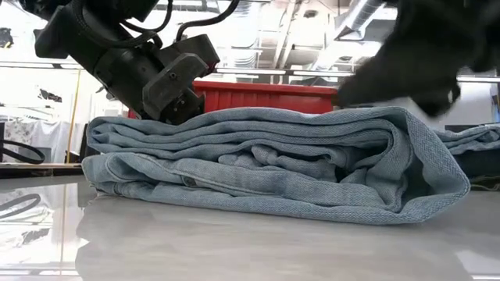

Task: Fold Laundry from Bin
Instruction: Fold the light blue pants, then stack the folded light blue pants on top of the folded light blue shirt

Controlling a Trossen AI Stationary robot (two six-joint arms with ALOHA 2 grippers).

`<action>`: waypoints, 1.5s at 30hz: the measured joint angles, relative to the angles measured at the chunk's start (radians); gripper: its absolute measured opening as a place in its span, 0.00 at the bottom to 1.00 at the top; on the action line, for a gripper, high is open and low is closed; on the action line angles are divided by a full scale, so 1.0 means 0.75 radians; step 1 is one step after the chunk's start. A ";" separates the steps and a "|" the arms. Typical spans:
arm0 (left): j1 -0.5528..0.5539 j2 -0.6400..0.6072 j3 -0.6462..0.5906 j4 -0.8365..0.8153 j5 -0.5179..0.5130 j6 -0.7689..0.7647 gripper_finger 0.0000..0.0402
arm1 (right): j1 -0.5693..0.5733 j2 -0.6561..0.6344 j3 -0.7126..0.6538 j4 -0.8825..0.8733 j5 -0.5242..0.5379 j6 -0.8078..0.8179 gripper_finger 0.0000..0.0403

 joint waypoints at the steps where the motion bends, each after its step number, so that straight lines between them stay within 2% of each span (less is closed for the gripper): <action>1: 0.003 0.000 0.000 0.000 -0.001 0.000 0.00 | 0.001 0.036 -0.001 0.020 -0.005 0.004 0.05; 7: 0.025 0.000 0.002 0.000 0.012 -0.001 0.00 | 0.015 0.234 0.008 0.056 -0.085 0.247 0.05; 14: 0.043 -0.083 0.011 0.003 0.057 -0.001 0.00 | 0.035 0.245 0.006 0.047 -0.133 0.330 0.05; 19: 0.048 -0.260 0.044 0.007 0.033 0.017 0.00 | 0.029 0.143 -0.002 0.069 -0.197 0.176 0.08; 27: 0.058 -0.677 0.073 0.006 0.108 -0.031 0.00 | -0.049 -0.264 -0.002 -0.009 -0.266 -0.232 0.15; 32: 0.001 -0.911 0.073 0.002 0.272 -0.035 0.02 | -0.201 -0.575 0.000 -0.197 -0.390 -0.495 0.24; 34: -0.048 -0.968 0.073 0.006 0.284 -0.037 0.04 | -0.282 -0.676 0.002 -0.306 -0.443 -0.608 0.31; 37: -0.138 -1.005 0.073 0.012 0.226 -0.034 0.08 | -0.417 -0.790 0.001 -0.447 -0.521 -0.751 0.44; 40: -0.208 -1.008 0.073 0.044 0.152 -0.024 0.12 | -0.594 -0.853 0.002 -0.570 -0.647 -0.781 0.58; 45: -0.273 -0.971 0.072 0.043 -0.007 -0.001 0.17 | -0.887 -0.783 0.000 -0.709 -1.001 -0.862 0.71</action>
